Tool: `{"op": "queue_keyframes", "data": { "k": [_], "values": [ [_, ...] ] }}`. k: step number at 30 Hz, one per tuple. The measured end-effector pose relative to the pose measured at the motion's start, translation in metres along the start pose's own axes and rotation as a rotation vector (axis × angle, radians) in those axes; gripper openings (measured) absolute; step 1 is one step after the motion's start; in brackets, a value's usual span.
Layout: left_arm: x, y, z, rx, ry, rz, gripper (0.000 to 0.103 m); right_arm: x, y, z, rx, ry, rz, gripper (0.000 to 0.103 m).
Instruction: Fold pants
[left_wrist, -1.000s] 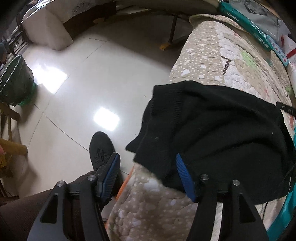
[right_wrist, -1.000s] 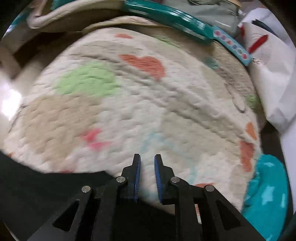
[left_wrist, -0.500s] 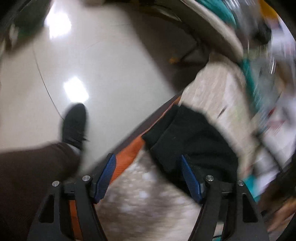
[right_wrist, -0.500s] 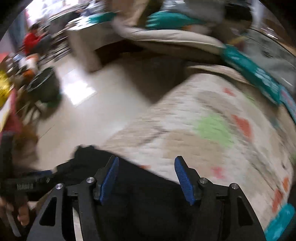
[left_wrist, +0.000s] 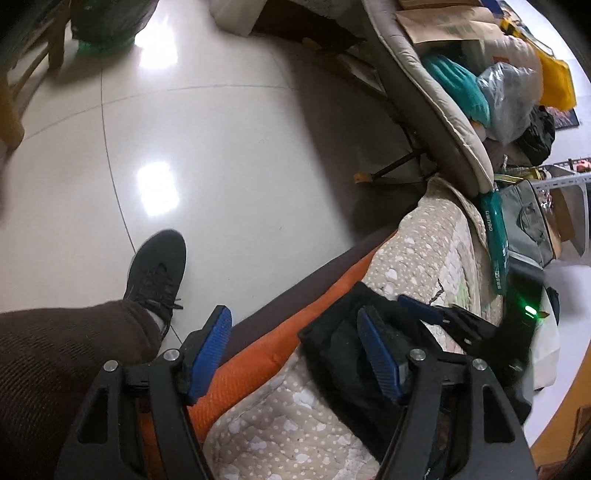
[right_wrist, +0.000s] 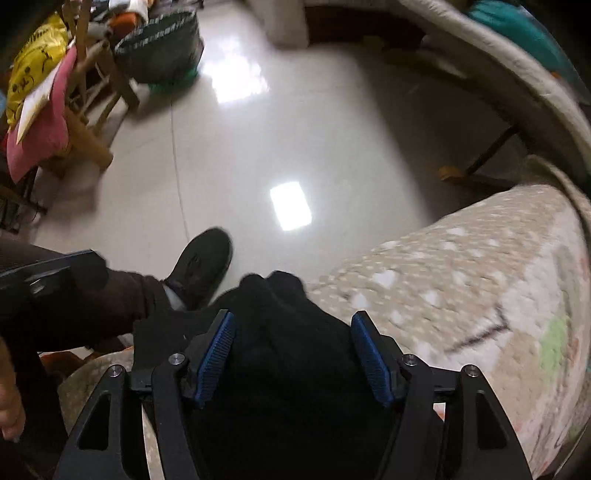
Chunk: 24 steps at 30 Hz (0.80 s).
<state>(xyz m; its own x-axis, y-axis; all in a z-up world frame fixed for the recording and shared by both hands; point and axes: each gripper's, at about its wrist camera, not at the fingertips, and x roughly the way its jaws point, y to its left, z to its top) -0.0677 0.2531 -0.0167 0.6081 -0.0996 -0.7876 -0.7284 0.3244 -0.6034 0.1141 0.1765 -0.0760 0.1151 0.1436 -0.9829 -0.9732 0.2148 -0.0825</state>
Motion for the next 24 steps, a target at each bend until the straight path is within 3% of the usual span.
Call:
{"op": "queue_keyframes", "data": {
  "k": [1,3,6,12,17,20,24],
  "values": [
    [-0.002,0.002,0.001,0.002,-0.006,0.003,0.070,0.005,0.005,0.002,-0.014,0.009,0.004,0.069],
    [-0.003,0.003,0.003,-0.009,-0.013,0.003,0.070,0.006,0.012,0.005,-0.040,-0.001,0.000,0.040],
    [0.001,0.007,0.004,-0.034,-0.003,0.001,0.070,-0.004,0.009,0.002,-0.014,-0.039,0.012,0.025],
    [0.006,0.000,0.000,-0.003,0.004,-0.016,0.070,-0.041,-0.008,-0.011,0.100,-0.176,0.027,0.023],
    [0.022,-0.018,-0.015,0.070,0.077,-0.101,0.070,-0.050,-0.007,-0.009,0.132,-0.201,0.026,0.022],
    [0.023,-0.034,-0.022,0.141,0.070,-0.136,0.070,-0.057,-0.010,-0.012,0.150,-0.210,0.022,0.022],
    [0.027,-0.045,-0.026,0.203,0.040,-0.116,0.070,-0.064,-0.013,-0.015,0.157,-0.224,0.030,0.023]
  ]
}}
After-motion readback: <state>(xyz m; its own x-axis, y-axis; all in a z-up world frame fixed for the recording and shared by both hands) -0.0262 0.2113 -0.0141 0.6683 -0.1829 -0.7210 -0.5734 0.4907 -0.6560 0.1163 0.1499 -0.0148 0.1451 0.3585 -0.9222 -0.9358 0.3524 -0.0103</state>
